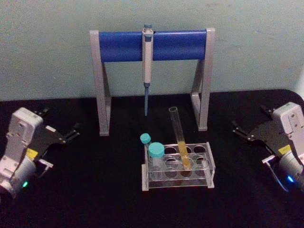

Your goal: Pick up the test tube from the test tube rack, shake it, then place it back into the test tube rack.

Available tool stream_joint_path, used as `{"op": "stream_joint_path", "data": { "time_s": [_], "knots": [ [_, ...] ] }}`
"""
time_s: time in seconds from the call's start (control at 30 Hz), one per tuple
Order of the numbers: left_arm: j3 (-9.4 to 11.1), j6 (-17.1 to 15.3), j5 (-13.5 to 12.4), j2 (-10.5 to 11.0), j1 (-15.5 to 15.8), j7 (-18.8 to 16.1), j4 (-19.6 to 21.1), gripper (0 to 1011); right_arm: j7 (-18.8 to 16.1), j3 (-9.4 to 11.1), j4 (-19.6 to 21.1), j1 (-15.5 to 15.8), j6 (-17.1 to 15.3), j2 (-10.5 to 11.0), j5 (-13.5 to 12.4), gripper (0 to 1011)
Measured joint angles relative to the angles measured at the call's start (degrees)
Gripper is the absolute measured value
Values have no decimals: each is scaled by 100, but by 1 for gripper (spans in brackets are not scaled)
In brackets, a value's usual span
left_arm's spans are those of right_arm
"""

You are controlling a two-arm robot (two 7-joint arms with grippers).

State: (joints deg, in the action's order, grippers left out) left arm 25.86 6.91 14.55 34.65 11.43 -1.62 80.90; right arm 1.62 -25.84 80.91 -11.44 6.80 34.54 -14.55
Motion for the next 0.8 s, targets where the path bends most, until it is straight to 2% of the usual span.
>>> {"op": "stream_joint_path", "data": {
  "time_s": [0.8],
  "knots": [
    [0, 0, 0, 0, 0, 0, 0, 1001, 1, -2, -1, 1, 11, 10, 0, 1000]
  ]
}}
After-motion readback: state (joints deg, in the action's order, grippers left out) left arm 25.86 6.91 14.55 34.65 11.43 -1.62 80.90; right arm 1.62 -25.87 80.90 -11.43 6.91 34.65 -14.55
